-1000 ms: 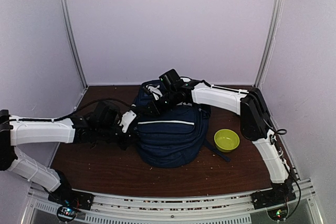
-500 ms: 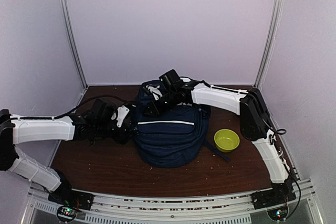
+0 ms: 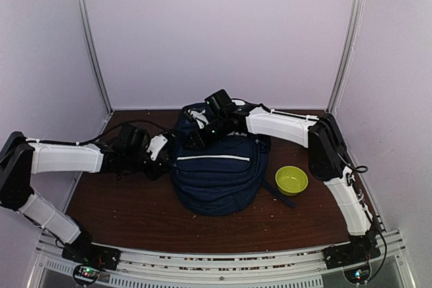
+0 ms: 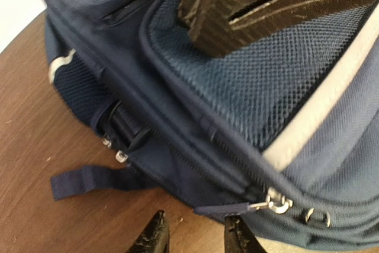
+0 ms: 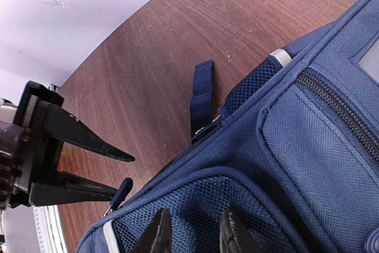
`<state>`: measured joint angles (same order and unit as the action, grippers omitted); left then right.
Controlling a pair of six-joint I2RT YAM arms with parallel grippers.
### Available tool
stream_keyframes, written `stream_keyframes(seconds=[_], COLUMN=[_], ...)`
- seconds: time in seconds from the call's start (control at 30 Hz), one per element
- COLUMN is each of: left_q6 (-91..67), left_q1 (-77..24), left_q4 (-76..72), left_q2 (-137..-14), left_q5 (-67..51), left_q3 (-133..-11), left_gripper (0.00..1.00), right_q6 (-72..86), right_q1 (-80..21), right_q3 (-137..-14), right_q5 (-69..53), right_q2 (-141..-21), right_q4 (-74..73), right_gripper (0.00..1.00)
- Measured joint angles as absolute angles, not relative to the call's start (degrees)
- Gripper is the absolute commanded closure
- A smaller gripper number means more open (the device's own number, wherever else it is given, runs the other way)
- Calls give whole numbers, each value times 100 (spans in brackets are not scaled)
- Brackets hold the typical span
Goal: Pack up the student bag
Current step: Pick up the upper front pocket of the student bag.
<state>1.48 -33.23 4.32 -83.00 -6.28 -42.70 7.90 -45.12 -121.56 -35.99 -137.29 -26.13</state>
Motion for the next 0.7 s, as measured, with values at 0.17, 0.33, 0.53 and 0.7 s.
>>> stream_keyframes(seconds=[0.17, 0.33, 0.53, 0.7], left_q6=[423, 508, 550, 434], left_q1=[-3256, -3218, -3221, -3260], left_q4=[390, 388, 419, 558], left_q2=[-8613, -8637, -8632, -8517], left_q5=[-1251, -1673, -1835, -1820], left_q3=[-4418, -4418, -4418, -4418], left_gripper=[65, 75, 88, 95], right_q6=[790, 792, 792, 792], right_q1=[-4512, -4512, -4512, -4506], right_q3=[-12147, -12145, -12123, -12123], right_q5=[-3603, -3605, -3616, -3618], right_q2=[-13729, -13729, -13732, -13751], right_q4=[-2598, -2596, -2565, -2541], right_gripper=[71, 71, 71, 71])
